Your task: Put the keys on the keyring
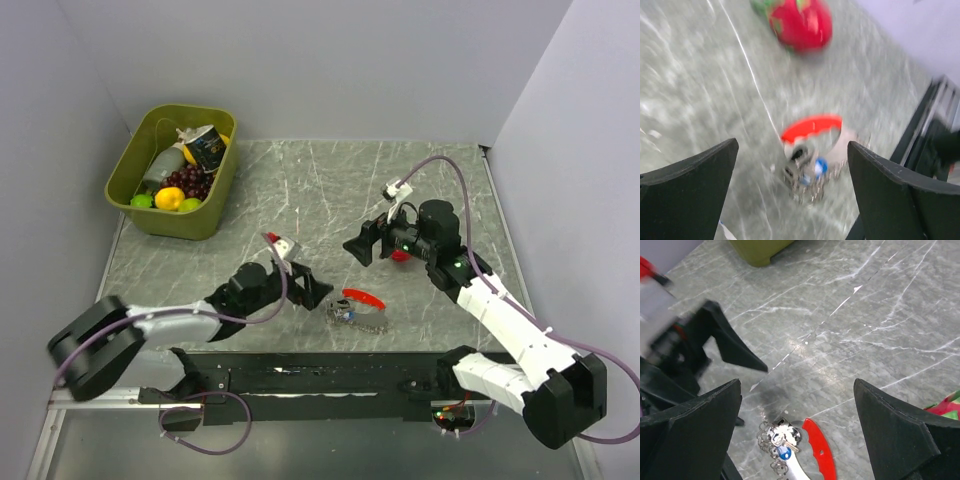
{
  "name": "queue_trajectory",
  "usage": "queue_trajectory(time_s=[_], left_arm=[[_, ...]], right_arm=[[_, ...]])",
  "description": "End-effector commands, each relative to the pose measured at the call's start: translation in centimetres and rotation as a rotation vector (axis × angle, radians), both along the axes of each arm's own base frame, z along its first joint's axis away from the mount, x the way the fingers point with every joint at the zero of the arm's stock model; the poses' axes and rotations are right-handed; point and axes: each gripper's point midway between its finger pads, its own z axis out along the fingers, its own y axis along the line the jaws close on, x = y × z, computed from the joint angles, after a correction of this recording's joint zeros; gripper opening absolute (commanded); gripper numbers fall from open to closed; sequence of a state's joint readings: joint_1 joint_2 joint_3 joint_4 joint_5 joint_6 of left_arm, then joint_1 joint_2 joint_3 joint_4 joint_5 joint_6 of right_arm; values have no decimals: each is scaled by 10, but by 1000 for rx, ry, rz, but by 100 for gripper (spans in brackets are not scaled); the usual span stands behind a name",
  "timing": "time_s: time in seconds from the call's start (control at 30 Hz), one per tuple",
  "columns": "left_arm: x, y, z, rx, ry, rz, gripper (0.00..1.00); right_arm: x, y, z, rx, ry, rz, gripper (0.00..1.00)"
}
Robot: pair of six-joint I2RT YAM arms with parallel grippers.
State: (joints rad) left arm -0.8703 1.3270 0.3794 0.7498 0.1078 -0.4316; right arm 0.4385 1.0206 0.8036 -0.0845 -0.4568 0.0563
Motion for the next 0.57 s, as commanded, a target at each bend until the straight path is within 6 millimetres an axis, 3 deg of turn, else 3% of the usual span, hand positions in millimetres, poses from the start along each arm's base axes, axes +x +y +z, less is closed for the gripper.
queue_trajectory(time_s=[0.0, 0.03, 0.2, 0.23, 0.47, 0.53], left_arm=[[18, 25, 38, -56, -61, 179, 96], [17, 30, 56, -91, -90, 195, 96], [27, 65, 84, -121, -99, 374, 96], [26, 73, 98, -156, -122, 400, 96], [31, 140, 118, -190, -177, 678, 96], [30, 152, 118, -192, -207, 714, 96]], right_arm=[[2, -8, 26, 44, -68, -53, 100], [2, -10, 25, 44, -68, -63, 100], [5, -30, 33, 47, -106, -184, 100], [5, -36, 31, 35, -100, -214, 100], [6, -87, 43, 25, -178, -476, 100], [6, -97, 32, 28, -183, -524, 100]])
